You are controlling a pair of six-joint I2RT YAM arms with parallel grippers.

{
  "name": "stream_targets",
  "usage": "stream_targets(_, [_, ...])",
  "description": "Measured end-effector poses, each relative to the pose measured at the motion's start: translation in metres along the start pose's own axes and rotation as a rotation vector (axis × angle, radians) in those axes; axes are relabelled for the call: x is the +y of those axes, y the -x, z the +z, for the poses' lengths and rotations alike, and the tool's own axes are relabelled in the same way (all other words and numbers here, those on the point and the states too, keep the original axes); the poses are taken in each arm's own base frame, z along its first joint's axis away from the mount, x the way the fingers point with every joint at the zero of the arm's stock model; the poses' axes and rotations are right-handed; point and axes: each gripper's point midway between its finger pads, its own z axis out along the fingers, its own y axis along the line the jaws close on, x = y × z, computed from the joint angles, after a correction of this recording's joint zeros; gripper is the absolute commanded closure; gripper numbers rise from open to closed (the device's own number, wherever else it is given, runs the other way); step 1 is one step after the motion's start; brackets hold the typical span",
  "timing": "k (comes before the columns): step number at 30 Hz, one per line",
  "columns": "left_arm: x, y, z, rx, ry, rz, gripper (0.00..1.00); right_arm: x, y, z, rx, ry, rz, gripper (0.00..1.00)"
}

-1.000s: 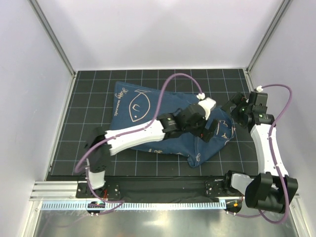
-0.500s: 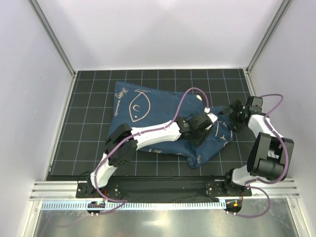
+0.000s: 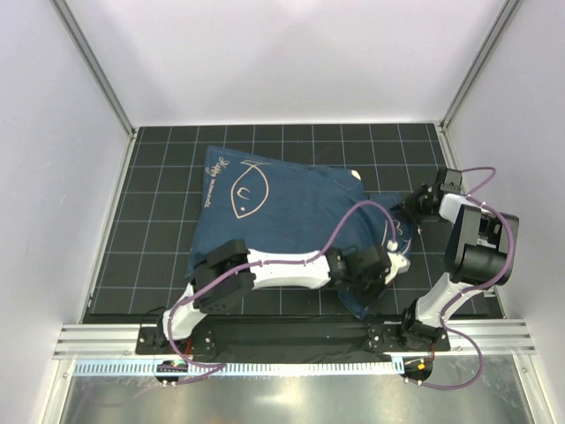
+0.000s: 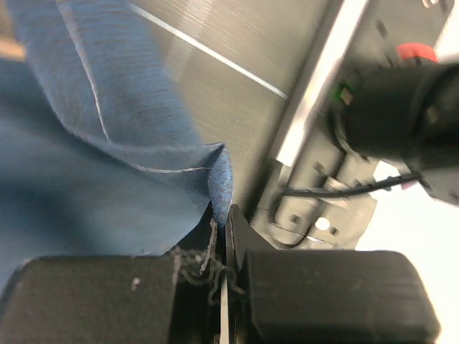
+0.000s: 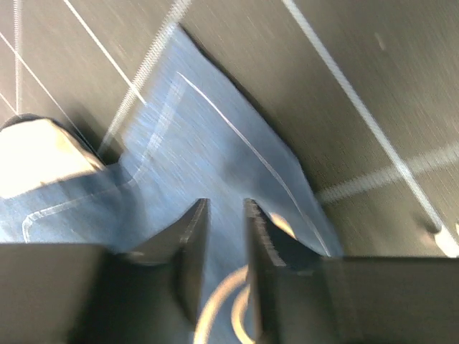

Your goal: Put the pillow into the pillowcase

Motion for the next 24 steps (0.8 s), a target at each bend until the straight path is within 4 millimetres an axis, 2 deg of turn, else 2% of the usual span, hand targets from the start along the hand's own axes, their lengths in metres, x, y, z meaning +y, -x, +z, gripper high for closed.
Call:
stream_targets(3, [-0.020, -0.024, 0.010, 0.028, -0.043, 0.035, 1.00, 0.008, 0.012, 0.008, -0.004, 0.017, 0.001, 0.73])
stream_targets(6, [-0.032, -0.039, 0.015, 0.042, -0.073, 0.053, 1.00, 0.015, 0.025, 0.015, -0.021, 0.028, -0.002, 0.77])
stream_targets(10, [-0.036, -0.039, 0.018, 0.022, -0.096, 0.037, 1.00, 0.021, 0.040, 0.023, -0.043, 0.026, 0.001, 0.77])
stream_targets(14, [-0.035, -0.030, 0.019, -0.012, -0.103, 0.026, 1.00, 0.021, 0.052, 0.030, -0.066, 0.007, 0.003, 0.76])
stream_targets(15, [-0.035, -0.028, 0.019, -0.018, -0.103, 0.023, 1.00, 0.020, 0.055, 0.032, -0.072, -0.003, 0.005, 0.72])
stream_targets(16, [-0.036, -0.027, 0.020, -0.023, -0.102, 0.022, 1.00, 0.018, 0.057, 0.033, -0.078, -0.016, 0.007, 0.58])
stream_targets(17, [-0.036, -0.025, 0.019, -0.027, -0.103, 0.021, 1.00, 0.017, 0.060, 0.034, -0.085, -0.031, 0.011, 0.54])
stream_targets(24, [-0.046, 0.002, 0.014, -0.093, -0.121, 0.022, 1.00, 0.014, 0.072, 0.033, -0.142, -0.097, -0.010, 0.43])
